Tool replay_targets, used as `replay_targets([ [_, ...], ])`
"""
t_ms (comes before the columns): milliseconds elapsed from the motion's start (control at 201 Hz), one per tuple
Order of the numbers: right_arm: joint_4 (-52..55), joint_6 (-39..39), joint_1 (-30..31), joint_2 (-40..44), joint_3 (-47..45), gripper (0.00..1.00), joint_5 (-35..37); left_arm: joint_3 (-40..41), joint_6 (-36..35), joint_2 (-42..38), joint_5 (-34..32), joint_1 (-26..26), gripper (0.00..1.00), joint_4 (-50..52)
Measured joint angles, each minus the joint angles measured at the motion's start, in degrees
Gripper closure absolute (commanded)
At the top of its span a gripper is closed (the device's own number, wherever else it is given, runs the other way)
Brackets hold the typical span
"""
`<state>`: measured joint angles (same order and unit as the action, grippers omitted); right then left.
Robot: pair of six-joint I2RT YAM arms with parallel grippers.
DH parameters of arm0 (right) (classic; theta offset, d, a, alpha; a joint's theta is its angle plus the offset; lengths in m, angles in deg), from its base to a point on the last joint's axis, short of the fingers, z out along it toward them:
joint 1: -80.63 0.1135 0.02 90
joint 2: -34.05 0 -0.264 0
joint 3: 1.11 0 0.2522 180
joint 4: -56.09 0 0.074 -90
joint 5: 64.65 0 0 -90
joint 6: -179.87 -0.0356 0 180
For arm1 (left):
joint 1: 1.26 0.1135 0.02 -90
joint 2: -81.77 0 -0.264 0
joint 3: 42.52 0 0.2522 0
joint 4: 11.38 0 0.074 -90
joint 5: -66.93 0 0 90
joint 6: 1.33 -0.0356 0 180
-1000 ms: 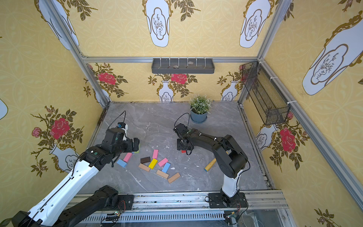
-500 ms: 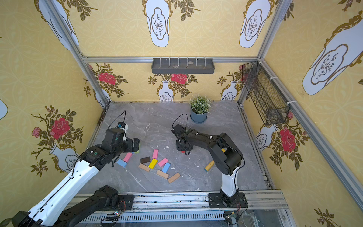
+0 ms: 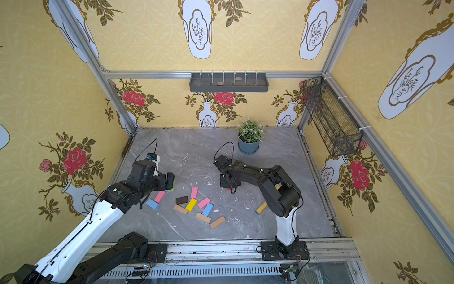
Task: Assemble the number 8 with building blocks
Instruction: Assemble the building block at the center of the board.
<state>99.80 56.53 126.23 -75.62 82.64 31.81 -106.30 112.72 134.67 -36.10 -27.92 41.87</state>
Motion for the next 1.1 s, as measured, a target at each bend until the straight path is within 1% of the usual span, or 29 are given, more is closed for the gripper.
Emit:
replay_targets([
  [438, -1.4, 1.8, -3.6, -3.5, 4.3, 0.79, -2.3, 0.0, 0.0, -0.4, -0.1, 0.0, 0.00, 0.0],
  [831, -4.0, 3.0, -4.9, -6.6, 7.7, 0.80, -3.1, 0.1, 0.0, -0.4, -0.3, 0.0, 0.00, 0.0],
  [1095, -5.1, 3.0, -5.4, -7.3, 8.4, 0.80, -3.3, 0.1, 0.0, -0.4, -0.3, 0.0, 0.00, 0.0],
])
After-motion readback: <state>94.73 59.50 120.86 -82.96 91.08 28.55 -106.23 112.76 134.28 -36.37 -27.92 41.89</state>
